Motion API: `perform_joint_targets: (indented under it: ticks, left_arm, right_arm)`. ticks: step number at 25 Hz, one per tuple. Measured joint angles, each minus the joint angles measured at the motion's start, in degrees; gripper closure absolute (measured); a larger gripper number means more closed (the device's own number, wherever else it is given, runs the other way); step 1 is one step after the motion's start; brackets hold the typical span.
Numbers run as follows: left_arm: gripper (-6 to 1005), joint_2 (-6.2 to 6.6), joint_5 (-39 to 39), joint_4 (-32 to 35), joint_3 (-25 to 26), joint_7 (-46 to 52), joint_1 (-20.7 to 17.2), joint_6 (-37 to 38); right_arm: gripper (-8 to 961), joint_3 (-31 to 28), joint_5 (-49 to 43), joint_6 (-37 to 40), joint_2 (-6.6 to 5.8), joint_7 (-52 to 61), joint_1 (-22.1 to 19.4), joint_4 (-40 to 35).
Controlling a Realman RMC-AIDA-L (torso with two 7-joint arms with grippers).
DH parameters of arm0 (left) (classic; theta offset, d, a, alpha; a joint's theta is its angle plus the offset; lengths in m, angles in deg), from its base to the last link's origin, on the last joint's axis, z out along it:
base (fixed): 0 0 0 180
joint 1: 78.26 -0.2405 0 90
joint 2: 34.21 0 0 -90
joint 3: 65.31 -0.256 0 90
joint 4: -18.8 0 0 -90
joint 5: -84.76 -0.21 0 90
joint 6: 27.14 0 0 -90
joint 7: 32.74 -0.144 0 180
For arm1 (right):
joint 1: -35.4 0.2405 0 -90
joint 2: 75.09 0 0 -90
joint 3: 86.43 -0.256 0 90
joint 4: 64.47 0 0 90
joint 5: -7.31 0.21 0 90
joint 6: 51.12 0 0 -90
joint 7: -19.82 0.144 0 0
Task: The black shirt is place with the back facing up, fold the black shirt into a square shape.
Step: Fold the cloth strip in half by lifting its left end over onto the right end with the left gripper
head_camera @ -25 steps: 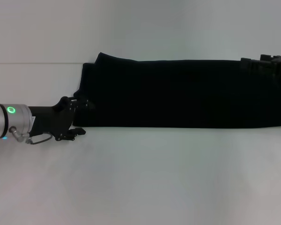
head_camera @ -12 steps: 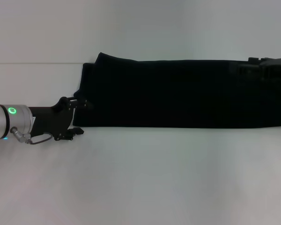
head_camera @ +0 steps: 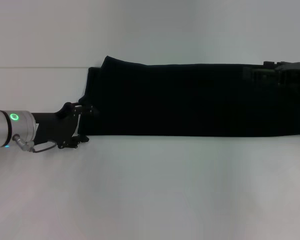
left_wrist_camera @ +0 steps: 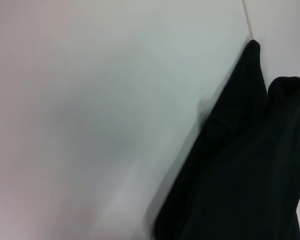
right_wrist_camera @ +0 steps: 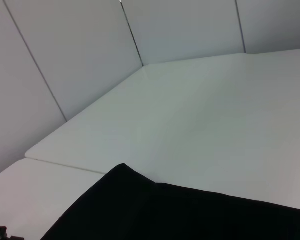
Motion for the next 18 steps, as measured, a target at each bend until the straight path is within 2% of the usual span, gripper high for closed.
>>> perform_joint_targets:
  ticks: [18]
  left_arm:
    - [162, -0.05, 0.06, 0.0, -0.06, 0.0, -0.11, -0.48]
  right_arm:
    - [41, -0.39, 0.07, -0.14, -0.02, 0.0, 0.0, 0.0]
